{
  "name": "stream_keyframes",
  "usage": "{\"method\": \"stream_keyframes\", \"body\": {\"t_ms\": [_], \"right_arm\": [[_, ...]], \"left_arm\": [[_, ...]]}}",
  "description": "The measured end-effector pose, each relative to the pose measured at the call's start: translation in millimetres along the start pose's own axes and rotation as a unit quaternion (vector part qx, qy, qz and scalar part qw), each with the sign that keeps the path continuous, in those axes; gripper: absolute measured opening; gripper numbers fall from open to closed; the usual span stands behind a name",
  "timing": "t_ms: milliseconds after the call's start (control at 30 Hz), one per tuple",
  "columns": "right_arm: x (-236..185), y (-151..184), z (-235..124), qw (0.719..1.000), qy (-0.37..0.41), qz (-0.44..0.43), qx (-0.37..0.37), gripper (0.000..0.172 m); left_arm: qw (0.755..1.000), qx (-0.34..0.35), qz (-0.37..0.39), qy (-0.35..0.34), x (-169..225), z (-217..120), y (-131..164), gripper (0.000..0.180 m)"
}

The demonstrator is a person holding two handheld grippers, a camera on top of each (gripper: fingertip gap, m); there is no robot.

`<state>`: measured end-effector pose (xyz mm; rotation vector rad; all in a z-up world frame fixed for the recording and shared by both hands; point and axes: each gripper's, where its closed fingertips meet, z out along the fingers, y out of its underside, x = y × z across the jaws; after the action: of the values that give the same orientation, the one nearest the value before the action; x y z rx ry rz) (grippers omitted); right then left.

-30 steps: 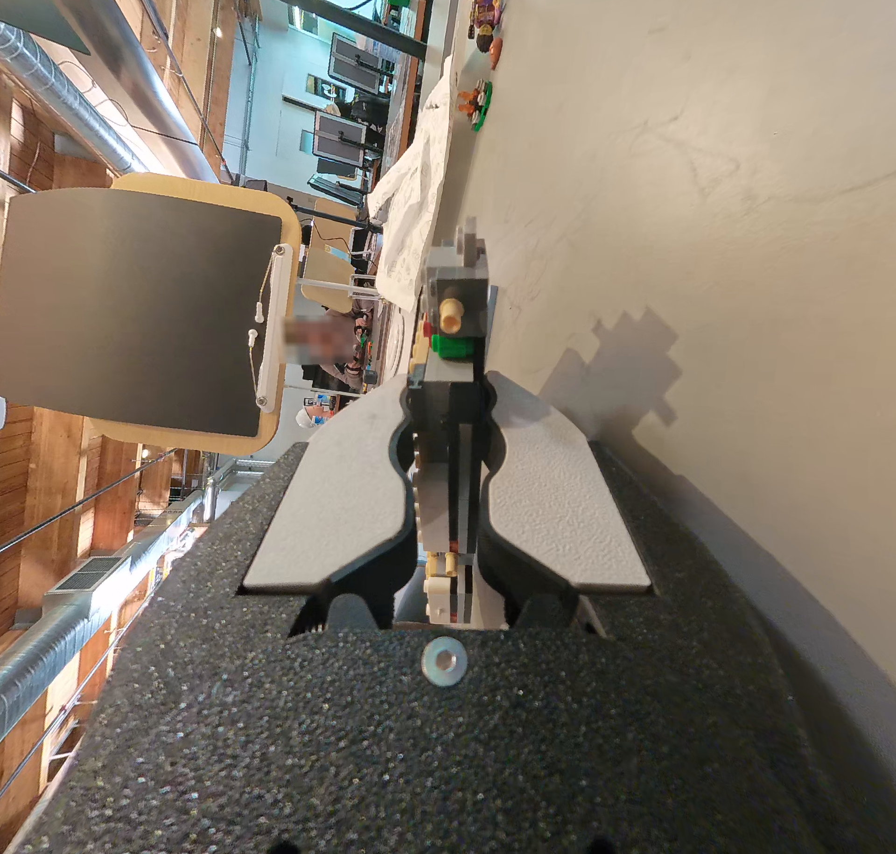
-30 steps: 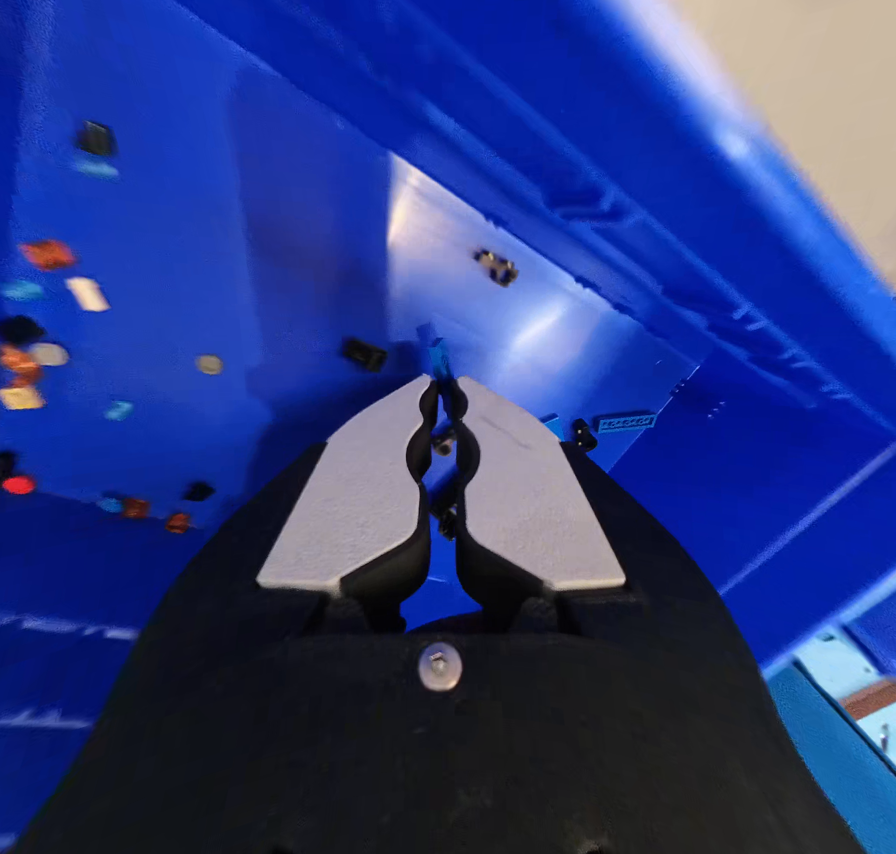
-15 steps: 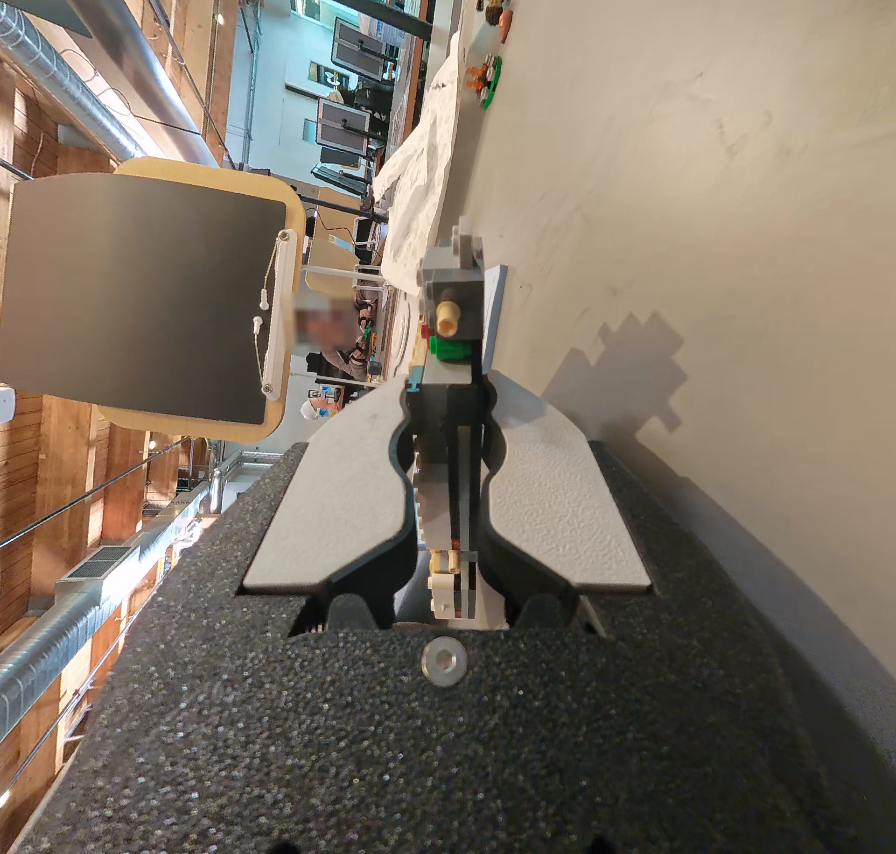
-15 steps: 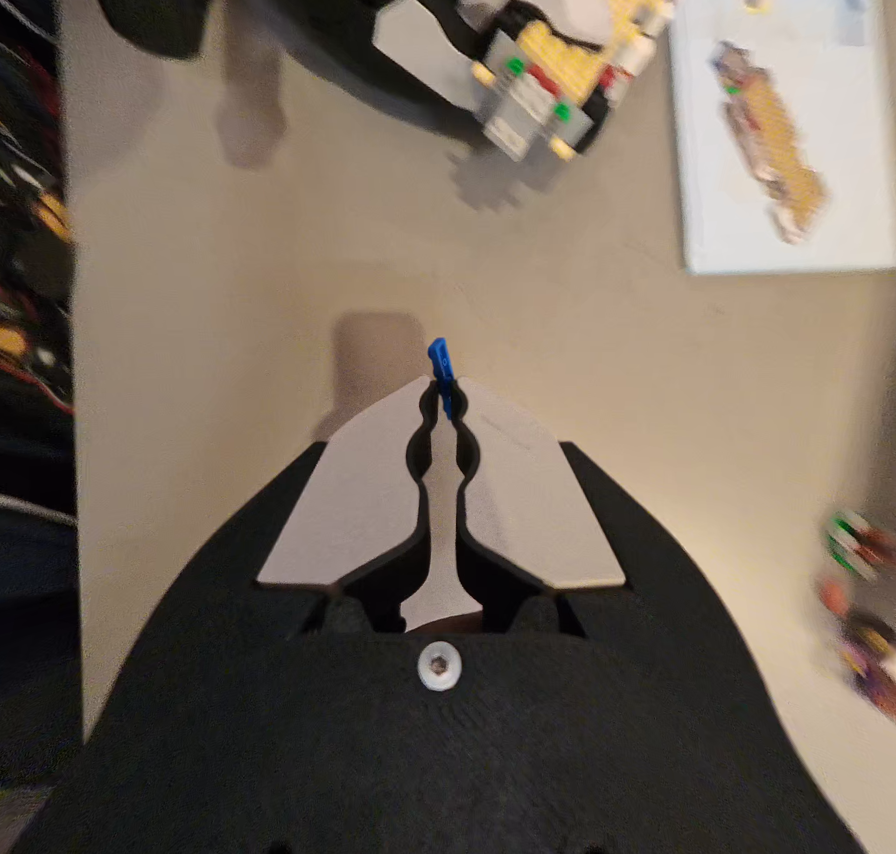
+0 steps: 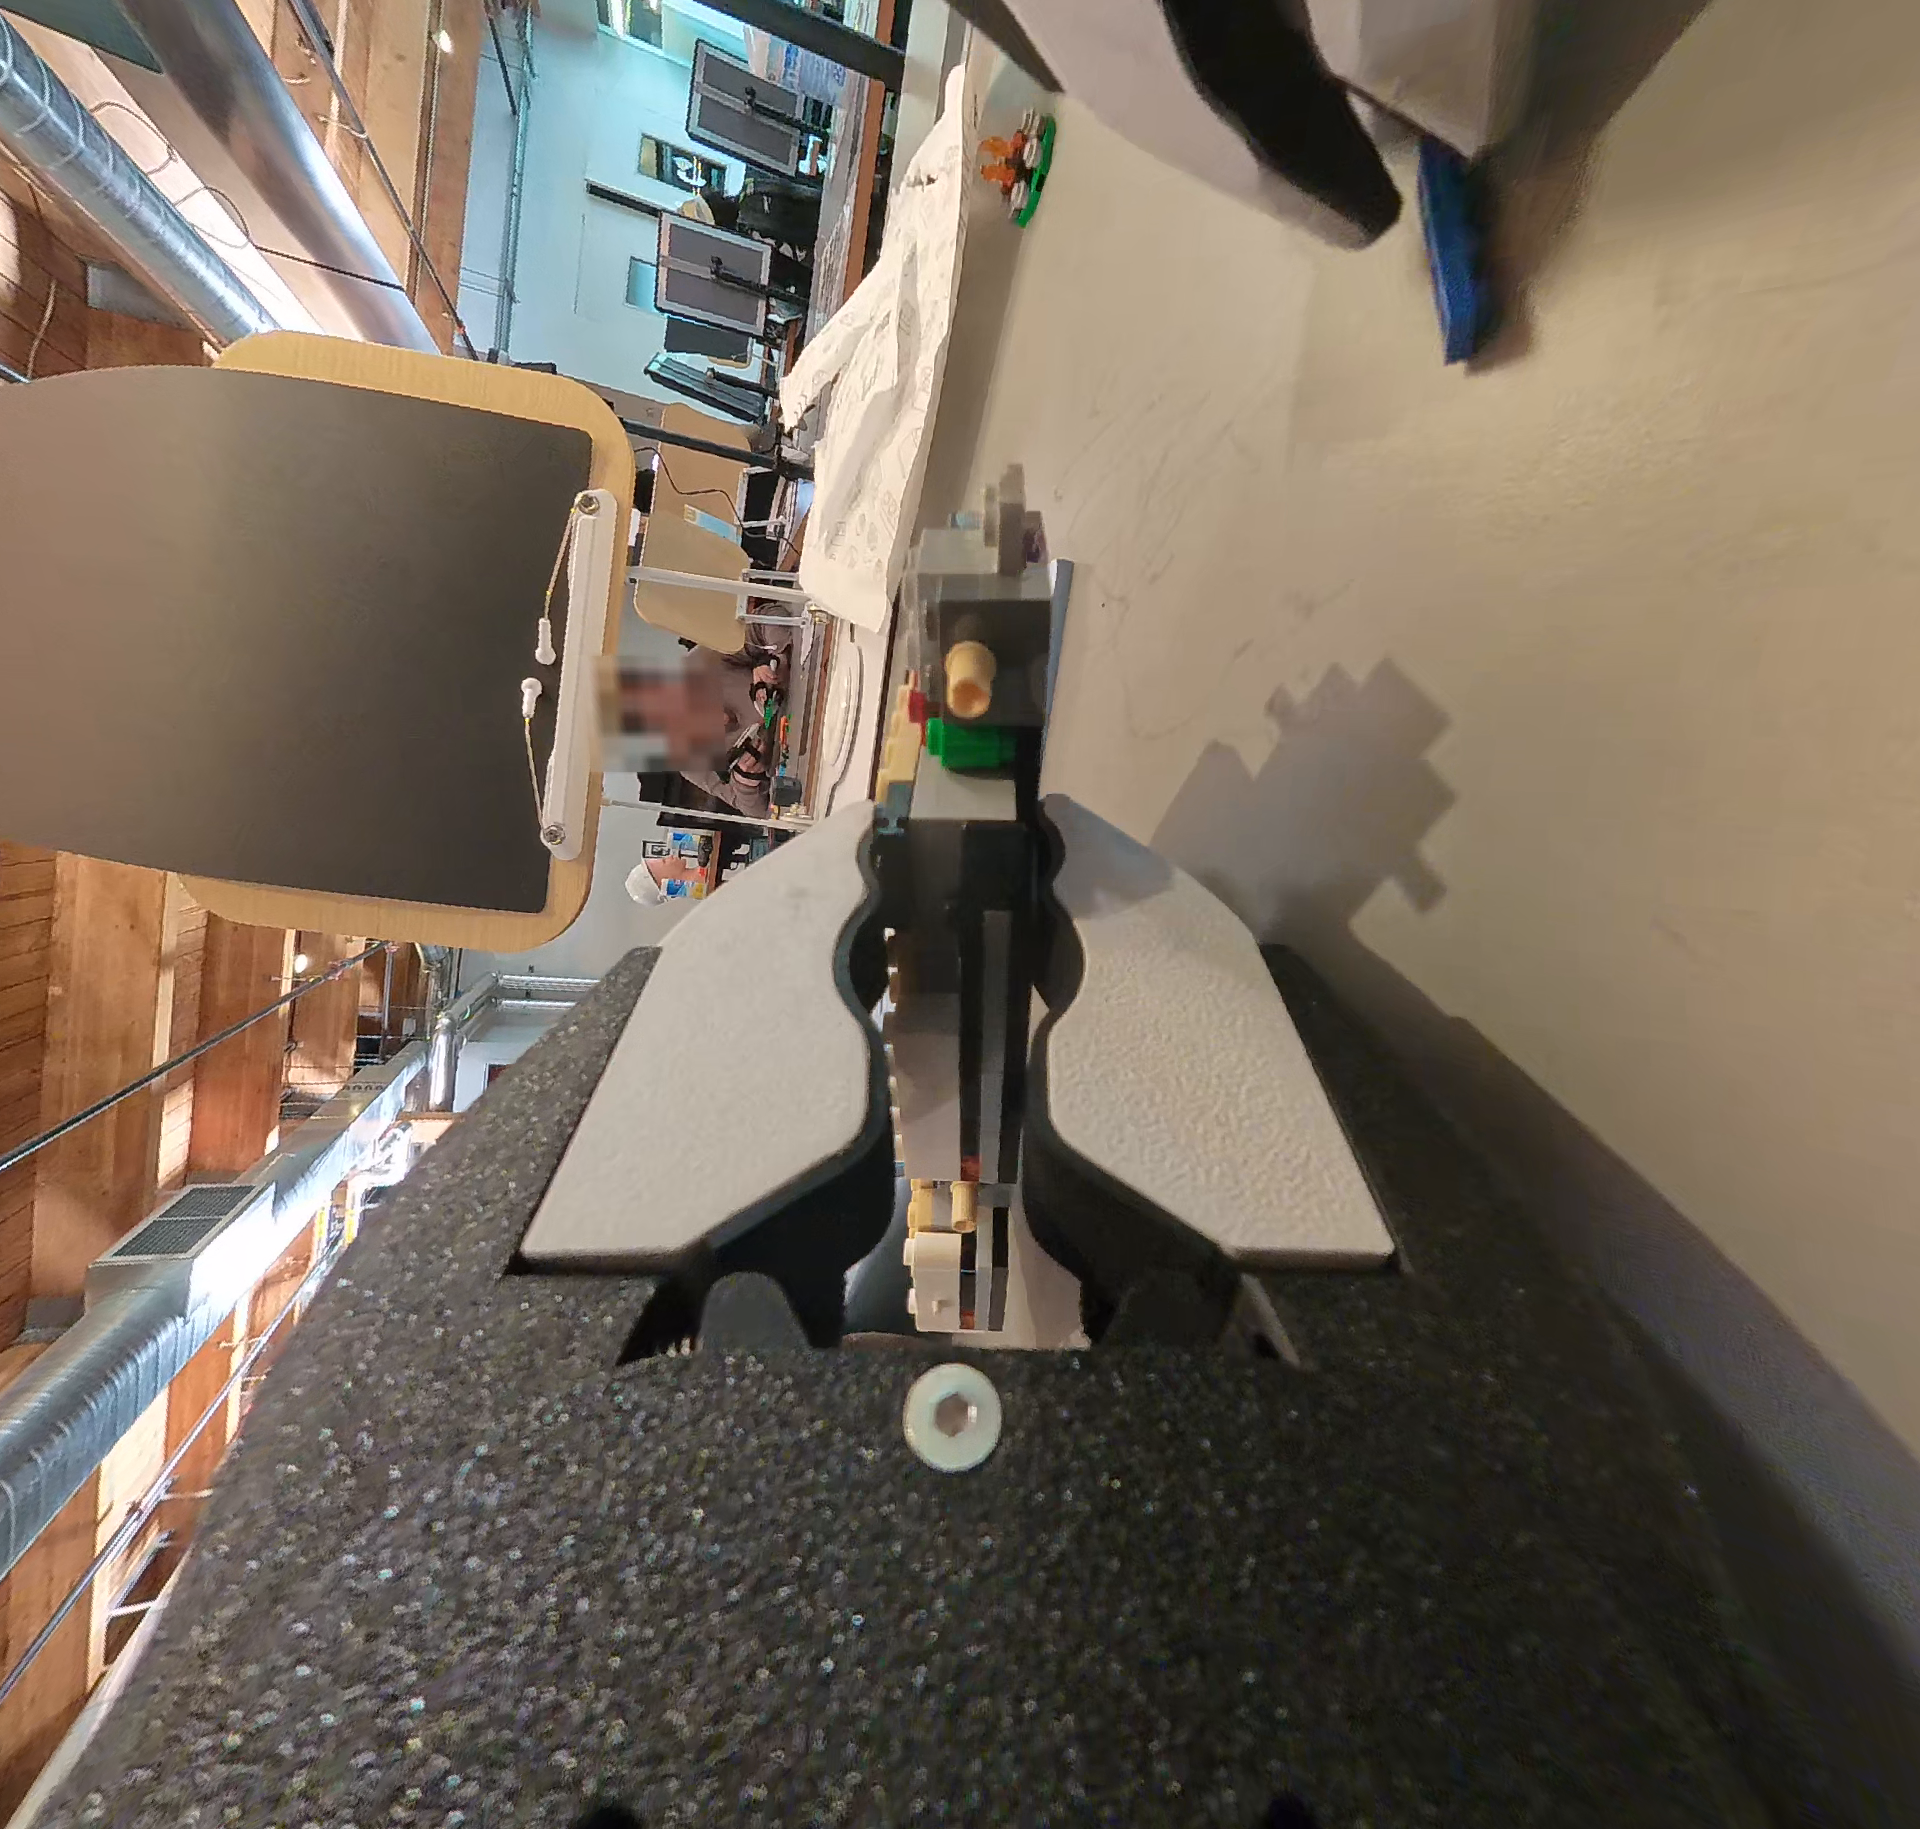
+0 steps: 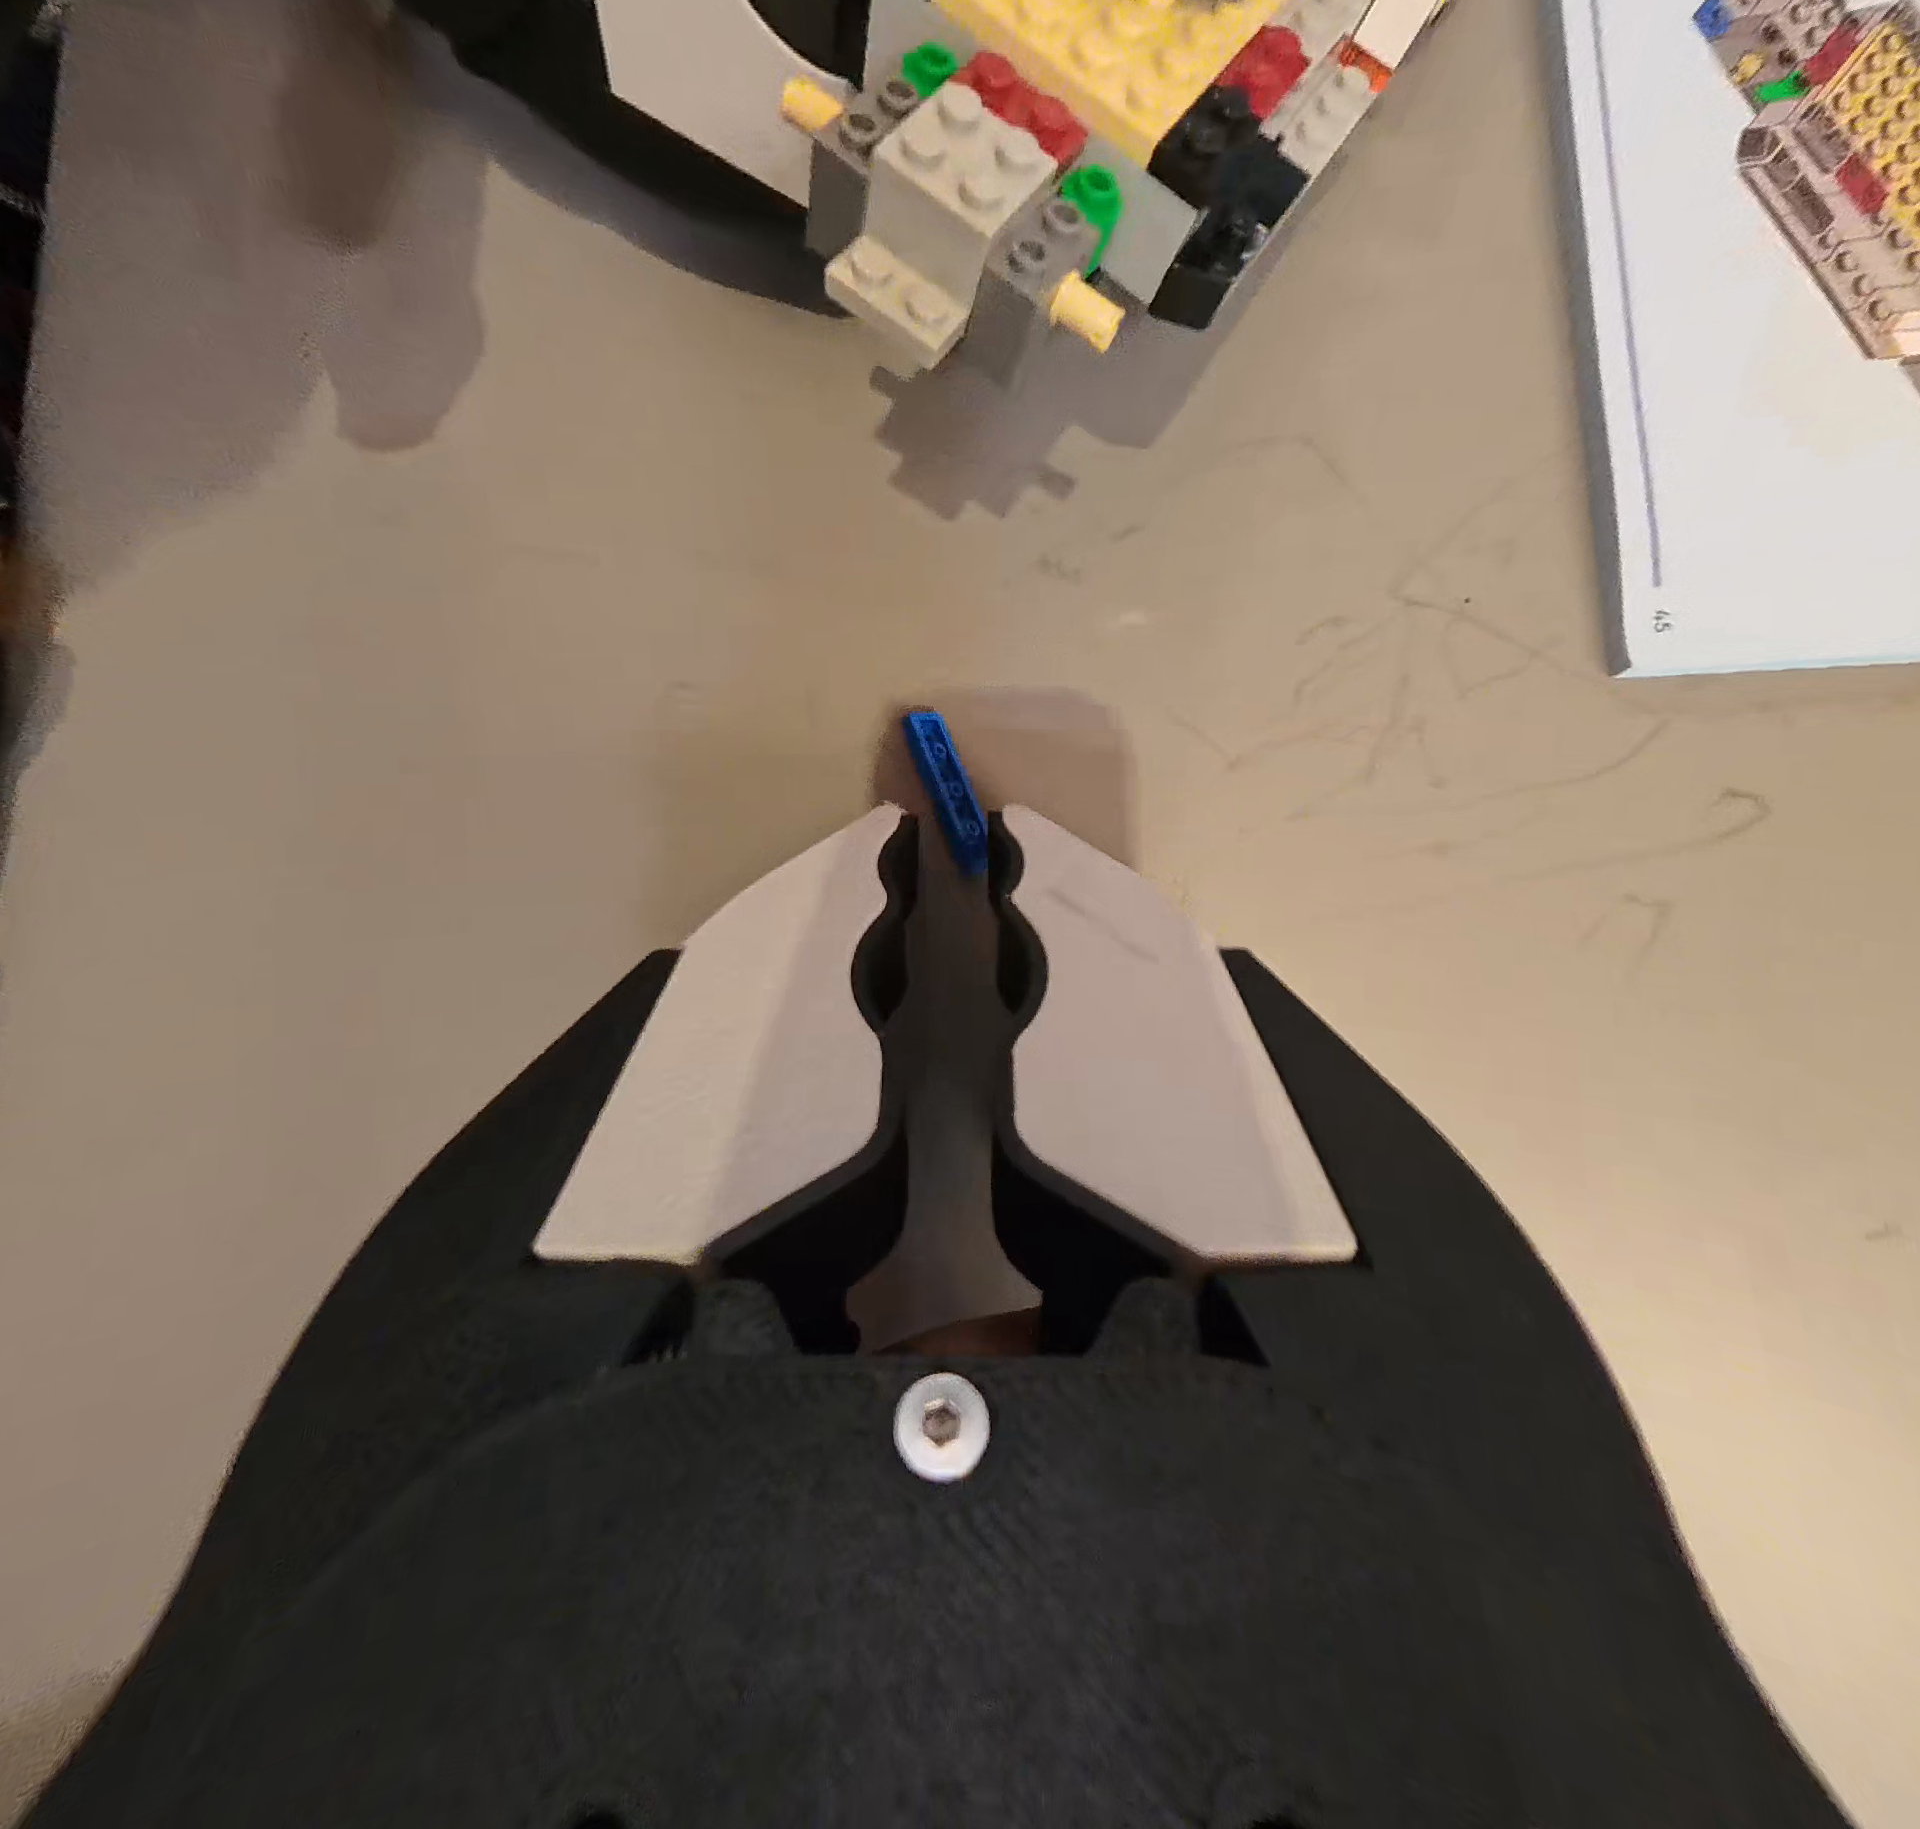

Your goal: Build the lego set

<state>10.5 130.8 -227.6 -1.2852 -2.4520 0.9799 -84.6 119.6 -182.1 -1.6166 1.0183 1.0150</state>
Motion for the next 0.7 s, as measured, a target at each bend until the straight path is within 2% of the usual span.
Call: {"method": "stream_keyframes", "body": {"t_ms": [267,433,500,600,700], "right_arm": [[8.8,4.5,-0.8,0.996,0.059,-0.060,0.010,0.015],[0.0,0.6,3.9,0.998,0.025,-0.053,0.011,0.005],[-8.4,-1.1,1.4,1.000,-0.013,-0.022,0.014,0.005],[-23.1,-6.0,-3.6,0.989,-0.110,0.087,0.035,0.005],[0.9,-0.5,-1.2,0.990,-0.057,0.127,0.036,0.005]], "left_arm": [[1.000,-0.001,-0.001,0.002,1.3,0.6,1.3,0.024],[1.000,-0.002,-0.002,0.002,0.8,1.0,1.6,0.024],[1.000,-0.003,-0.004,0.000,0.5,0.6,1.1,0.024],[1.000,-0.002,-0.009,0.000,-1.2,-0.6,0.2,0.024],[1.000,0.000,-0.008,0.001,-1.1,-0.5,-0.8,0.024]]}}
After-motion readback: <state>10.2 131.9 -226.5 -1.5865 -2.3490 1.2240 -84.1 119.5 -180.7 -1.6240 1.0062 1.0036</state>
